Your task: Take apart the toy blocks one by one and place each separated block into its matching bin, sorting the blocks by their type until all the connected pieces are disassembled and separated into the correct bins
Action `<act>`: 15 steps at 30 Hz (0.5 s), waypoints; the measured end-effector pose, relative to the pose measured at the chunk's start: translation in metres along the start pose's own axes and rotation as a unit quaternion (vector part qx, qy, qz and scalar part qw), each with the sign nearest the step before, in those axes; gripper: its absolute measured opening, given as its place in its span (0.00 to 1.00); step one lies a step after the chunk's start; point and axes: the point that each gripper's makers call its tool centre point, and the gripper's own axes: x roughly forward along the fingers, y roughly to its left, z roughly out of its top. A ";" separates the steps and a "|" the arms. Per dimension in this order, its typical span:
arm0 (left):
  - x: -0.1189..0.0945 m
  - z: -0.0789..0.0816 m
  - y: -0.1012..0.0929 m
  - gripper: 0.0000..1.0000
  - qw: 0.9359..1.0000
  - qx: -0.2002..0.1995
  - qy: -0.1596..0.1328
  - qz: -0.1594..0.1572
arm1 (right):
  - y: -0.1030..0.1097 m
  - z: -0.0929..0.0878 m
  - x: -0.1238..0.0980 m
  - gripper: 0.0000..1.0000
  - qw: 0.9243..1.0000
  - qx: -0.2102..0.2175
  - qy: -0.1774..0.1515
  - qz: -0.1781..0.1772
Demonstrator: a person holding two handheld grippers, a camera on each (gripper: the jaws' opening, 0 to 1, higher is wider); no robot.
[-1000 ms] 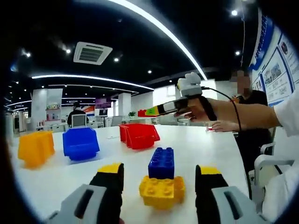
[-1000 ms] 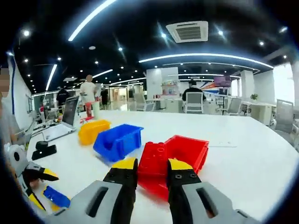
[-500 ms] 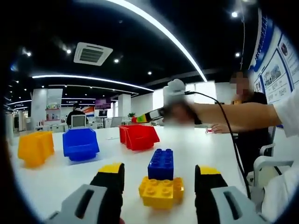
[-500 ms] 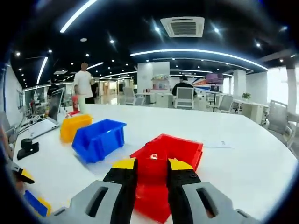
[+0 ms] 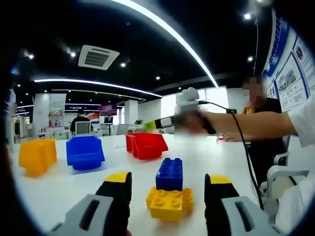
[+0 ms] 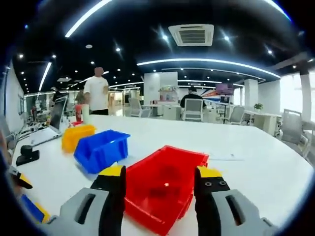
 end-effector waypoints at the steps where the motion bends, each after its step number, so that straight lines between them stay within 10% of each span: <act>1: 0.000 0.000 0.000 0.60 1.000 0.000 0.000 0.000 | 0.000 0.000 -0.001 0.58 1.000 0.000 -0.001 0.001; 15: -0.001 -0.001 -0.003 0.59 1.000 0.002 0.002 -0.003 | 0.058 -0.002 -0.069 0.55 0.994 -0.002 -0.027 0.101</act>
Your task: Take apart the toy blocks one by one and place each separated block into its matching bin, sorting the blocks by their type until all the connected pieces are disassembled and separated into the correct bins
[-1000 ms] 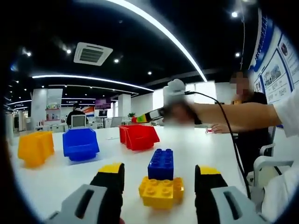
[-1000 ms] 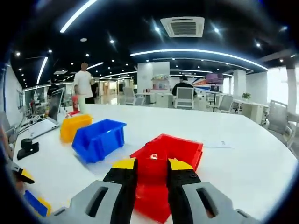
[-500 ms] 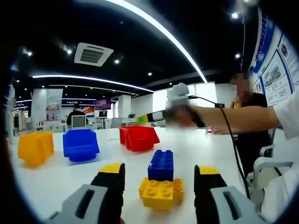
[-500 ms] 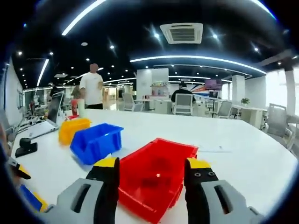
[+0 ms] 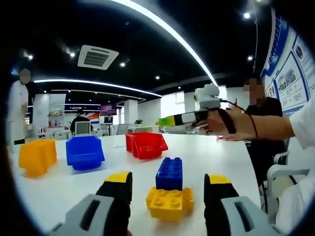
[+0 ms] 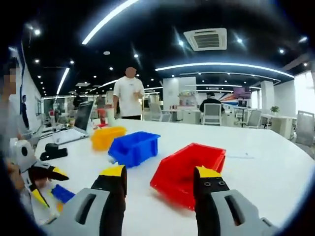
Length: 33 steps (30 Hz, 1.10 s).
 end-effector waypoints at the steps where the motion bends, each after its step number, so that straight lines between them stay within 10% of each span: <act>1: 0.000 0.000 0.000 0.59 1.000 0.000 0.000 0.000 | 0.007 -0.001 -0.004 0.55 1.000 -0.001 -0.001 0.008; 13: 0.002 -0.007 0.001 0.56 1.000 0.003 0.017 -0.002 | 0.088 -0.020 -0.036 0.53 0.993 -0.005 0.013 0.115; 33: 0.004 -0.017 -0.001 0.34 0.998 -0.019 0.048 -0.024 | 0.133 -0.037 -0.025 0.46 0.963 -0.096 0.035 0.249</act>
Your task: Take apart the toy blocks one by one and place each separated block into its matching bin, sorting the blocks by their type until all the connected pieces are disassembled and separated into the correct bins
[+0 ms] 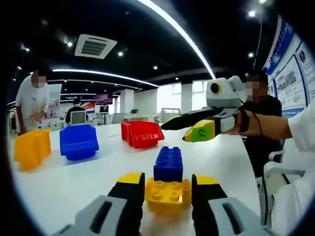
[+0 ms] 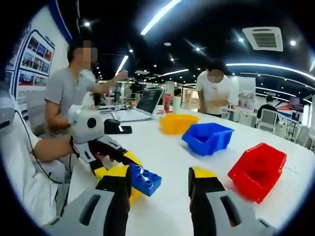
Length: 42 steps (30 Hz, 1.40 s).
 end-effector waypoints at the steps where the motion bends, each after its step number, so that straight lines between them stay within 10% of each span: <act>1: 0.000 -0.001 0.001 0.28 1.000 -0.002 0.002 0.000 | 0.001 -0.002 0.000 0.44 1.000 -0.006 0.006 0.002; 16: -0.011 0.001 -0.032 0.27 0.992 -0.006 0.003 -0.126 | 0.060 -0.021 -0.011 0.39 0.983 -0.034 0.041 0.178; 30: -0.011 -0.011 -0.043 0.27 0.989 0.006 0.037 -0.143 | 0.071 -0.030 -0.008 0.28 0.974 -0.063 0.040 0.214; 36: -0.009 -0.011 -0.039 0.27 0.989 -0.008 0.044 -0.143 | 0.068 -0.030 -0.012 0.25 0.962 -0.173 0.022 0.210; 38: -0.006 -0.005 -0.037 0.27 0.988 -0.071 0.030 -0.132 | 0.068 -0.023 -0.011 0.24 0.959 -0.203 0.017 0.196; 42: -0.006 -0.008 -0.036 0.27 0.992 -0.010 0.034 -0.120 | 0.071 -0.025 -0.007 0.24 0.964 -0.174 0.034 0.199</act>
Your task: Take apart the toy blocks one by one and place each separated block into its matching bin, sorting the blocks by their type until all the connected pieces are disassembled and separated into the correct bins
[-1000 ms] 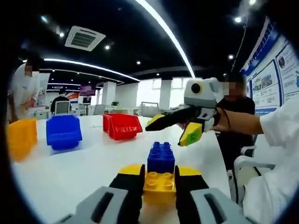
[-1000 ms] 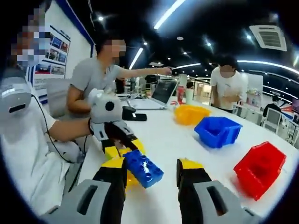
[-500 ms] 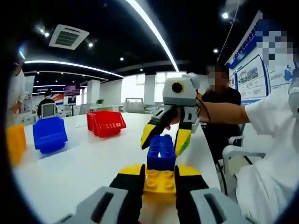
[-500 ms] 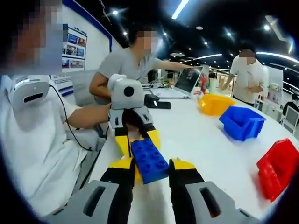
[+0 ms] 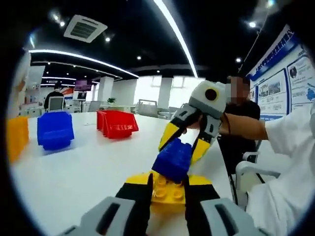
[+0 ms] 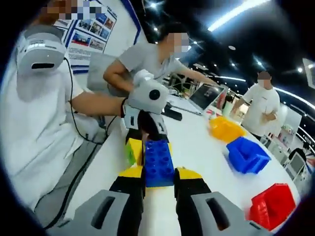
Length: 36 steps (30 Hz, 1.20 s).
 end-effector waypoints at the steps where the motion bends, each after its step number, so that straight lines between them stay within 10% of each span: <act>1: 0.000 0.000 0.003 0.27 1.000 0.006 -0.001 0.008 | -0.001 0.000 0.000 0.24 1.000 0.006 -0.004 -0.002; 10: -0.002 0.003 0.011 0.29 0.997 0.046 -0.016 0.059 | -0.033 0.024 -0.026 0.24 0.982 0.139 -0.109 -0.071; 14: -0.002 0.005 0.010 0.55 0.997 0.039 -0.024 0.060 | -0.048 0.036 -0.035 0.24 0.968 0.178 -0.143 -0.104; 19: -0.008 0.013 0.016 0.61 0.995 0.037 -0.047 0.077 | -0.074 0.060 -0.045 0.24 0.947 0.222 -0.177 -0.151; 36: -0.008 0.011 0.023 0.57 0.994 0.048 -0.041 0.089 | -0.195 0.075 -0.006 0.24 0.915 0.281 -0.107 -0.270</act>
